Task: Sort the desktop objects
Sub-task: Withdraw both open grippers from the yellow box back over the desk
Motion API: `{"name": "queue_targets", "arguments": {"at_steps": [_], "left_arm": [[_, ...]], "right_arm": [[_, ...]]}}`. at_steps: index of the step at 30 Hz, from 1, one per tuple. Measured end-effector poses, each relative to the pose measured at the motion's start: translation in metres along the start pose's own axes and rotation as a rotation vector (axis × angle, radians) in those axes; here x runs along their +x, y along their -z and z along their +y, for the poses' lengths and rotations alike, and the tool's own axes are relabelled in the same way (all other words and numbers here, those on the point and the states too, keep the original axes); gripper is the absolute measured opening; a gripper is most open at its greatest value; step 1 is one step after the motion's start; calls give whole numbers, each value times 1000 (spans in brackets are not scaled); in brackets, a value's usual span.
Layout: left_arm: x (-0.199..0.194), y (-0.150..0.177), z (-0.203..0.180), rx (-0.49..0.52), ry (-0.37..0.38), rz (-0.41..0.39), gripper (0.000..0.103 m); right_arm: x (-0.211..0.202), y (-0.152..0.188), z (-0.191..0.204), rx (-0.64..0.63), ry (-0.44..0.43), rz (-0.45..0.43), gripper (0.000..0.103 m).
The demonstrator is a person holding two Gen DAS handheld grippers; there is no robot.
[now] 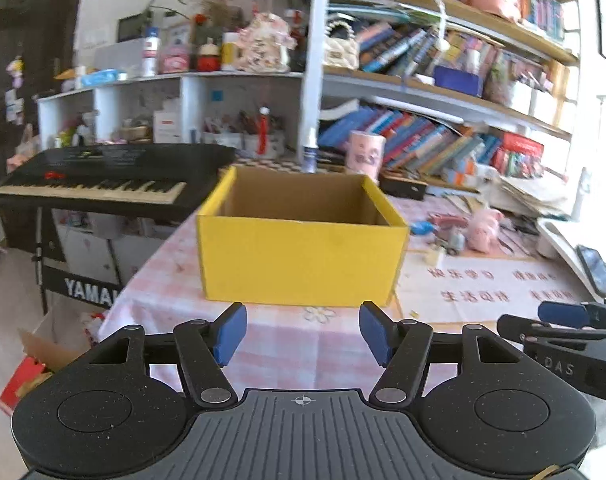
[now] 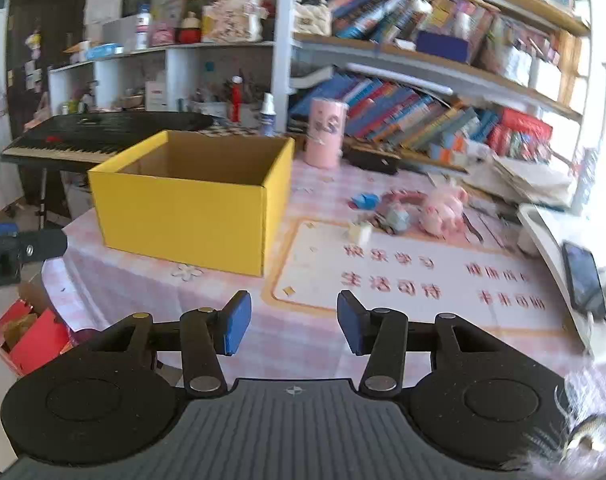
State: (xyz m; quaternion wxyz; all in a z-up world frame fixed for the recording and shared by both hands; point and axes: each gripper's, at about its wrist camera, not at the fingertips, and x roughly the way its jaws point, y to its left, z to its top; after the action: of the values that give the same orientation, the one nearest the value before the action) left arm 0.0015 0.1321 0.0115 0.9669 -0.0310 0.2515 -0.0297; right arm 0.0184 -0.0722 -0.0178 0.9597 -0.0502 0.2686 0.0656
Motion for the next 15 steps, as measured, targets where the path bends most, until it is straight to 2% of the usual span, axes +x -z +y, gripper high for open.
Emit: {"name": "queue_targets", "arguments": {"at_steps": [15], "left_arm": [[31,-4,-53,95,170,44,66]], "right_arm": [[-1,8,-37,50,102,41,50]]}}
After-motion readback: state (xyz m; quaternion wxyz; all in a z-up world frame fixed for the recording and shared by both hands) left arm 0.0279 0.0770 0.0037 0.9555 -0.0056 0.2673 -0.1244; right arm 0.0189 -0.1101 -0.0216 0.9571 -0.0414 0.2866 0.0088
